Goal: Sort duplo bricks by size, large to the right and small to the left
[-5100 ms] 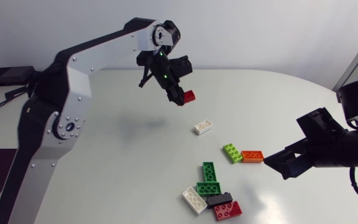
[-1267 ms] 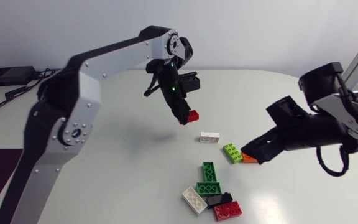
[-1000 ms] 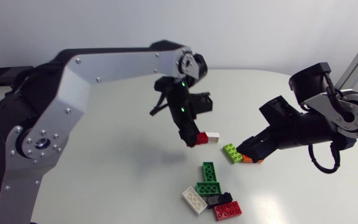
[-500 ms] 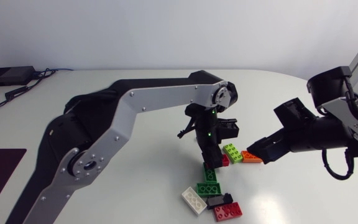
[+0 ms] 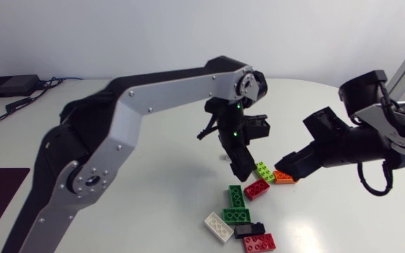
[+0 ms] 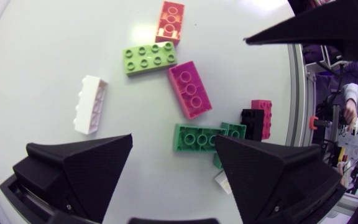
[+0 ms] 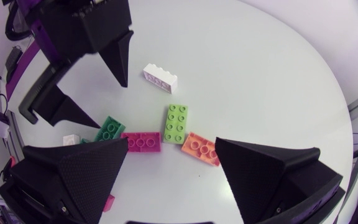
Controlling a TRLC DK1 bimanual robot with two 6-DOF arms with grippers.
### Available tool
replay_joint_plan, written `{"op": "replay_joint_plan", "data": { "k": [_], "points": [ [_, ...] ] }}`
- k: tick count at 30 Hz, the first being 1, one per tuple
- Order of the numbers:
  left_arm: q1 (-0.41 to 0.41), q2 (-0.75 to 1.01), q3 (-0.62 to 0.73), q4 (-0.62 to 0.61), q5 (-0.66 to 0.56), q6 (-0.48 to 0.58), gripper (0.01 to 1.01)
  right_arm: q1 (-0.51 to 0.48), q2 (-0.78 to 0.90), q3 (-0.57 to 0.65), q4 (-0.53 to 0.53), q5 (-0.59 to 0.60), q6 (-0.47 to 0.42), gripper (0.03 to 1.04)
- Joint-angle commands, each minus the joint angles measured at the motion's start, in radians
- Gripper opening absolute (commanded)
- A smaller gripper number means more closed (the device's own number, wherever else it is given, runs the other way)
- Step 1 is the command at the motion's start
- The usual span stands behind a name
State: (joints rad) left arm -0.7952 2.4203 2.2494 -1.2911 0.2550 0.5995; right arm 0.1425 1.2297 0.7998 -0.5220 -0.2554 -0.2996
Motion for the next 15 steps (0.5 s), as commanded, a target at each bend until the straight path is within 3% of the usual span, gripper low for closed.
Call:
{"op": "replay_joint_plan", "data": {
  "k": [1, 8, 15],
  "points": [
    [0.048, -0.081, 0.027, -0.03, 0.001, -0.035, 0.977, 0.035, 0.094, 0.073, 0.008, 0.001, -0.01, 1.0],
    [0.128, -0.277, -0.186, 0.029, 0.001, -0.035, 0.977, 0.109, 0.323, 0.226, 0.011, 0.001, -0.127, 1.0],
    [0.211, -0.506, -0.504, 0.156, 0.001, -0.024, 0.977, 0.155, 0.554, 0.381, -0.001, -0.001, -0.322, 1.0]
  ]
}}
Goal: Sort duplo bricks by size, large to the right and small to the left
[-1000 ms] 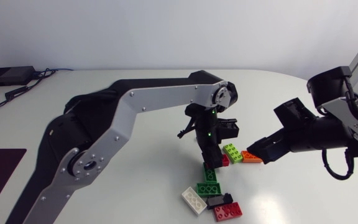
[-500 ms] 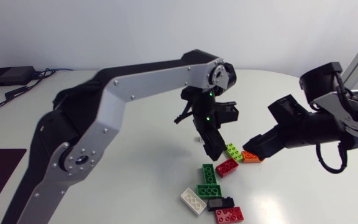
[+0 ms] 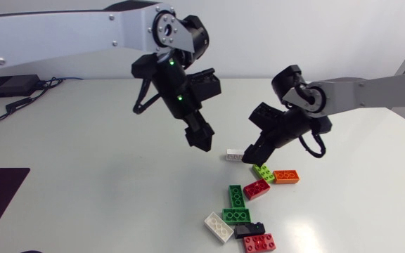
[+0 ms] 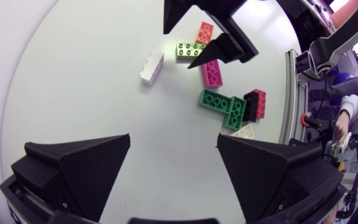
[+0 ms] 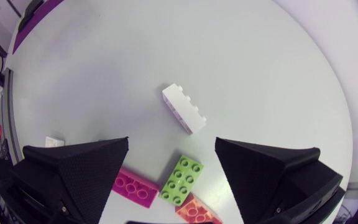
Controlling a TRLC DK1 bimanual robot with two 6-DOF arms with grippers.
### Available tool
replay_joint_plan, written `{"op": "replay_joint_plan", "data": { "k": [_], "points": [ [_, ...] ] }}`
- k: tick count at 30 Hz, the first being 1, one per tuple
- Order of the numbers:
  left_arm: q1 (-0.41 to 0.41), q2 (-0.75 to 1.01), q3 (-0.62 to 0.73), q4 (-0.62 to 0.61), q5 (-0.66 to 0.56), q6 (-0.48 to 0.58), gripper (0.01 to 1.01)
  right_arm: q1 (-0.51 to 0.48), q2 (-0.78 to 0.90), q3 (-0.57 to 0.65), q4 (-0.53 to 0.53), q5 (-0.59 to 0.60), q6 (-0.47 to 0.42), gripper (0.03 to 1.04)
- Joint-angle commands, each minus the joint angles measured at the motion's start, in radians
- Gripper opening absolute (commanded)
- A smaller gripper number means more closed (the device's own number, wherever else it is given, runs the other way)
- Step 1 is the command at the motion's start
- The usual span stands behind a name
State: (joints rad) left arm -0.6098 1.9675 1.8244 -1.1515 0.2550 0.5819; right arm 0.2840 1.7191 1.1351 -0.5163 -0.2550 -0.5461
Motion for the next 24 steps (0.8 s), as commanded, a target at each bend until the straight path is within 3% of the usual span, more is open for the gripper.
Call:
{"op": "replay_joint_plan", "data": {
  "k": [1, 10, 20, 21, 24],
  "points": [
    [0.041, -0.075, -0.114, 0.03, 0.001, -0.004, 0.977, 0.017, 0.096, 0.075, -0.013, -0.001, -0.094, 1.0],
    [0.12, -0.168, -0.235, 0.075, 0.026, 0.029, 0.977, 0.012, 0.267, 0.224, -0.024, 0.007, -0.176, 1.0],
    [0.117, -0.157, -0.251, 0.102, 0.055, 0.033, 0.979, -0.003, 0.315, 0.213, -0.036, 0.007, -0.186, 0.99],
    [0.114, -0.156, -0.251, 0.105, 0.055, 0.032, 0.979, -0.005, 0.318, 0.213, -0.036, 0.007, -0.183, 0.97],
    [0.105, -0.156, -0.251, 0.111, 0.056, 0.022, 0.979, -0.005, 0.321, 0.215, -0.053, 0.003, -0.173, 0.76]
  ]
}}
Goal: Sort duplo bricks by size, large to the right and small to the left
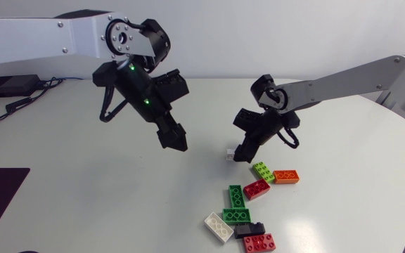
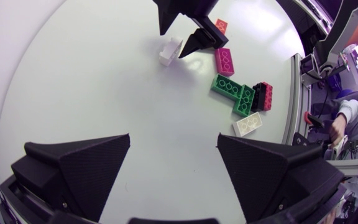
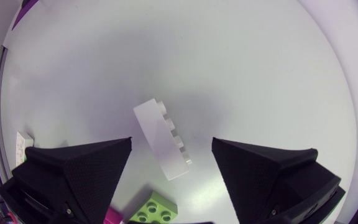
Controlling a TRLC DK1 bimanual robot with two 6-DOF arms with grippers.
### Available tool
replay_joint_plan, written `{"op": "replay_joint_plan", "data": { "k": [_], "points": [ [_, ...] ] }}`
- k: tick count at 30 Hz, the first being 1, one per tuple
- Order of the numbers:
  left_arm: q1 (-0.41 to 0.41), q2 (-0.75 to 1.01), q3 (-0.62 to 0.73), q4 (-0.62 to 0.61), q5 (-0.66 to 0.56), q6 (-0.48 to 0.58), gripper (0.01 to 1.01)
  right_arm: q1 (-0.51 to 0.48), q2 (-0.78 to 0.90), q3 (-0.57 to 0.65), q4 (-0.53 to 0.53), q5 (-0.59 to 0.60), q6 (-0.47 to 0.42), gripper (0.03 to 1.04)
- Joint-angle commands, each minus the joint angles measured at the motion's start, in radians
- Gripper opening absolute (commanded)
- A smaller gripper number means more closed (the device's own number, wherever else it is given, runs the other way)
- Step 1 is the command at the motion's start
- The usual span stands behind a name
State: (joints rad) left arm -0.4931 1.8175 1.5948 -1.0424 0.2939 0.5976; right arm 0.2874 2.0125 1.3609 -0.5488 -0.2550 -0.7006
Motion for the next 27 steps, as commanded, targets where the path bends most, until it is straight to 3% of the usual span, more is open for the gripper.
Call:
{"op": "replay_joint_plan", "data": {
  "k": [1, 5, 7, 14, 21, 27],
  "points": [
    [-0.015, -0.007, -0.022, 0.002, 0.017, 0.007, 0.979, -0.008, 0.02, -0.017, -0.025, 0.002, -0.017, 0.66],
    [-0.019, -0.012, -0.039, 0.005, 0.017, 0.004, 0.977, -0.014, -0.001, -0.055, -0.022, -0.003, 0.006, 0.21],
    [-0.025, -0.018, -0.055, 0.016, 0.017, 0.001, 0.979, -0.019, -0.015, -0.091, -0.003, -0.003, 0.015, 0.06],
    [-0.041, -0.043, -0.085, 0.035, 0.017, -0.01, 0.979, -0.062, -0.176, -0.23, 0.026, 0.002, 0.046, 0.05],
    [-0.076, -0.063, -0.082, 0.039, 0.017, -0.025, 0.979, -0.146, -0.353, -0.253, -0.076, 0.002, 0.043, 0.05],
    [-0.121, -0.066, -0.099, 0.044, 0.017, -0.036, 0.977, -0.206, -0.474, -0.427, -0.094, 0.003, 0.023, 0.05]
  ]
}}
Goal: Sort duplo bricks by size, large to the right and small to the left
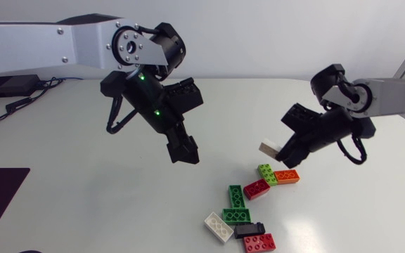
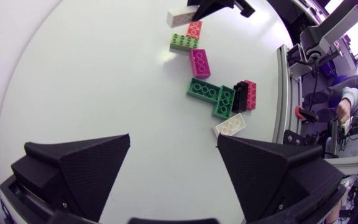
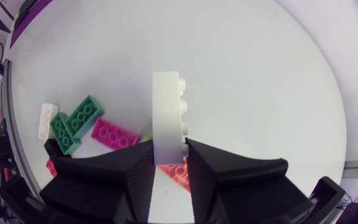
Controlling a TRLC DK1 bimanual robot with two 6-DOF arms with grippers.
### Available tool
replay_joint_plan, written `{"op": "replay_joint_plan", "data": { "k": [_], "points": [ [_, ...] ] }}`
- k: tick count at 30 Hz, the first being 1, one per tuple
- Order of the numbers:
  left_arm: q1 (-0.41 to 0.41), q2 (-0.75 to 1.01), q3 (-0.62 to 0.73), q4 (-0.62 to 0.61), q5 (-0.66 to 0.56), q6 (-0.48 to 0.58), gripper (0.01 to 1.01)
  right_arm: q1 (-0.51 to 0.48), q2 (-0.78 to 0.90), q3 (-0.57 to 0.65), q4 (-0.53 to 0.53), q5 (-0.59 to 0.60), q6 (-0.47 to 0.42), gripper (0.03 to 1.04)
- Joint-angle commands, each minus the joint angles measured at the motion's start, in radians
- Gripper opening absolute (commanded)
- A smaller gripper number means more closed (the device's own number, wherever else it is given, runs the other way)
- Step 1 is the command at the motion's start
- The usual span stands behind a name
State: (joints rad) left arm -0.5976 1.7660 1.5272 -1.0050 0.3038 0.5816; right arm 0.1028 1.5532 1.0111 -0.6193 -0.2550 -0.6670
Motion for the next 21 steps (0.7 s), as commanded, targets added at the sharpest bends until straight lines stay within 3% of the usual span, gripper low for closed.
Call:
{"op": "replay_joint_plan", "data": {
  "k": [1, 7, 14, 17, 21],
  "points": [
    [-0.027, -0.014, -0.039, 0.005, 0.008, -0.02, 0.977, -0.035, -0.024, -0.1, -0.023, 0.003, -0.017, 0.05],
    [-0.059, -0.014, -0.078, 0.005, 0.008, -0.019, 0.977, -0.086, -0.12, -0.258, -0.023, -0.003, -0.046, 0.05],
    [-0.091, -0.014, -0.091, 0.005, 0.008, -0.023, 0.977, -0.143, -0.127, -0.319, -0.016, -0.016, -0.069, 0.06],
    [-0.111, -0.014, -0.118, 0.003, 0.008, -0.019, 0.977, -0.16, -0.096, -0.339, 0.003, -0.016, -0.074, 0.27],
    [-0.12, -0.014, -0.145, -0.021, 0.008, 0.009, 0.977, -0.183, -0.074, -0.358, 0.026, -0.013, -0.075, 0.93]
  ]
}}
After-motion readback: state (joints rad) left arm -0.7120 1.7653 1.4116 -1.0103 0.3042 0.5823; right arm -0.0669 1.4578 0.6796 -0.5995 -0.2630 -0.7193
